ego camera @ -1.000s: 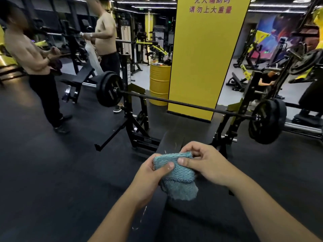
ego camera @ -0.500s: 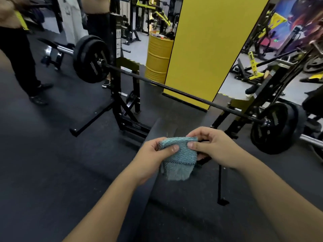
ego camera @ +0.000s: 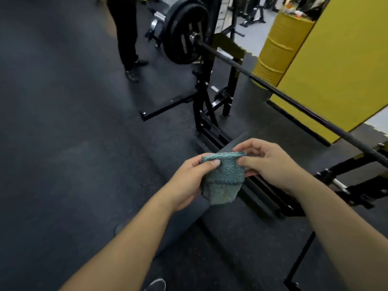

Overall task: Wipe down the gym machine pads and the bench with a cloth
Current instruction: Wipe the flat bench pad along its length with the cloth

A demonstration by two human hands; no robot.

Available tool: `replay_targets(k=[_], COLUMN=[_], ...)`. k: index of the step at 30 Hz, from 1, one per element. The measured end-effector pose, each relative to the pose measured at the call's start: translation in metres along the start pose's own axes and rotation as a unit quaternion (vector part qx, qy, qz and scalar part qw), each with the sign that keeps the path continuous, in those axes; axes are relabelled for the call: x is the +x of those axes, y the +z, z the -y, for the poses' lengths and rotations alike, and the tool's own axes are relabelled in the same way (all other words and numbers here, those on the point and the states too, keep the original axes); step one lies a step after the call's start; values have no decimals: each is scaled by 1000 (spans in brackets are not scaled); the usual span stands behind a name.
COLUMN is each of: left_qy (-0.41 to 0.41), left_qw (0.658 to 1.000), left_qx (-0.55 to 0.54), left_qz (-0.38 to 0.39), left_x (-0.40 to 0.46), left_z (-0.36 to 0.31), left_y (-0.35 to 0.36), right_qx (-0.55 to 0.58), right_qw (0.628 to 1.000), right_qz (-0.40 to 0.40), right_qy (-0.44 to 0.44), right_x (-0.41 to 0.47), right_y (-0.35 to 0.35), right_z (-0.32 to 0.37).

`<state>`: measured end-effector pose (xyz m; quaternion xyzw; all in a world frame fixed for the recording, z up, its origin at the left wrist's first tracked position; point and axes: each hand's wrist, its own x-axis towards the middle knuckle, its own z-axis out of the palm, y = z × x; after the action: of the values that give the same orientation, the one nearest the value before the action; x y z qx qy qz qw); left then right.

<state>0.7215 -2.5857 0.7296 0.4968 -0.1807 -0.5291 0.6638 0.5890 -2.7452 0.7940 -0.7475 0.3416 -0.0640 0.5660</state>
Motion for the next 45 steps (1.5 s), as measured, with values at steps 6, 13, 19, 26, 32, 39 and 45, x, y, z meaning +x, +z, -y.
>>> replay_targets(k=[6,13,19,26,32,39,45], left_qy=[-3,-6,25,75,93,88,81], left_qw=[991,973,956,949,943,918,892], left_qx=[-74,-115,-124,-99,-55,26,82], left_qz=[-111,-198,-263,-291,-315,-386,-438], left_x=[8,10,19,54,78,76,57], left_z=[82,181,255,330,388,416,442], left_y=[-13,-57,-151,-273,-338,-365,-367], right_qx=[-28,-63,-64,-25,-31,-40,-91], right_qw=[994,980,974,972,966,955,937], right_qz=[103,189,217,222,238,259,287], right_qy=[-12,7,-23,-70,-98,-137,-176], right_x=[49,88,137,212,254,281,288], right_y=[12,68,170,282,337,349,348], right_z=[-70,-146,-221,-308,-373,-410,-431])
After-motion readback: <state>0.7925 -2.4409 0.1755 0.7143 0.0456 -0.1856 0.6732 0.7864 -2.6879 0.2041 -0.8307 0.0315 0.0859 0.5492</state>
